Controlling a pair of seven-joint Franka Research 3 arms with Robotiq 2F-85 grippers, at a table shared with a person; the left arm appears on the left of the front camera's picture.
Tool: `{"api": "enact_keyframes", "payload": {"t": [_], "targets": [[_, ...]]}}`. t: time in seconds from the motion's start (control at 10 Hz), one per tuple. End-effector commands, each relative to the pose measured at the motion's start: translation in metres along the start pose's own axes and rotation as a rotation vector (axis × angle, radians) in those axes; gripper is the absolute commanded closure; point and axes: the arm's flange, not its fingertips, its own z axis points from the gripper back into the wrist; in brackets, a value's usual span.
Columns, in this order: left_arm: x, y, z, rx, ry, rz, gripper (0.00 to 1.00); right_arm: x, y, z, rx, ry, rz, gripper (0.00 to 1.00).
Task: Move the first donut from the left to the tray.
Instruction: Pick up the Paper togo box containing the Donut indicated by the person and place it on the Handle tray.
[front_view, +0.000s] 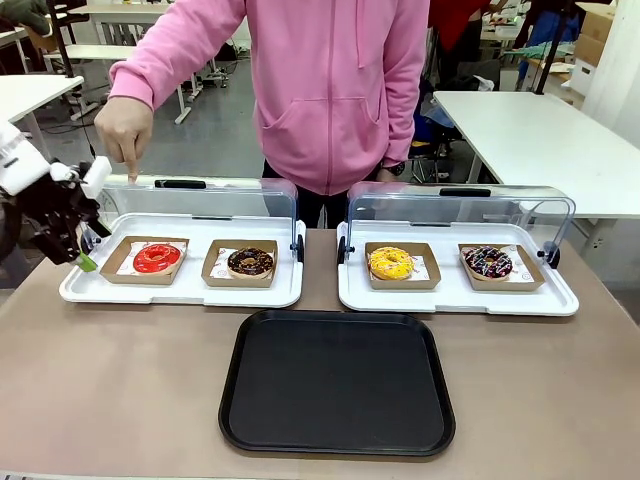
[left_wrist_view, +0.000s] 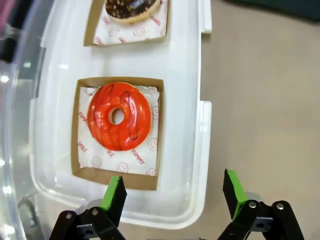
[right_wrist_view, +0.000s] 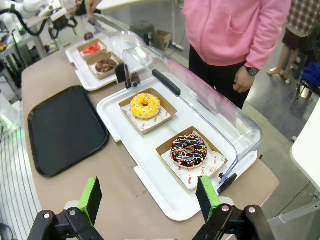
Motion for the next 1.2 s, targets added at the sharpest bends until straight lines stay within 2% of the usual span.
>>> {"api": "enact_keyframes", "payload": {"t": [0.0,0.5,0.9,1.1], "targets": [[0.003,0.0,-0.006,-0.02,0.023,0.004,0.0,0.002,-0.001,-0.001,-0.001,-0.028,0.011,0.0],[0.001,0.002,-0.005,0.0,0.005,-0.003,0.0,0.002,-0.001,-0.001,-0.001,-0.028,0.011,0.0],[0.008,0.009,-0.029,0.064,0.158,-0.023,0.0,0.002,-0.001,-0.001,-0.001,-0.028,0.011,0.0],[0.01,0.014,-0.043,0.06,0.197,-0.052,0.0,0.002,-0.001,-0.001,-0.001,-0.028,0.011,0.0]]}}
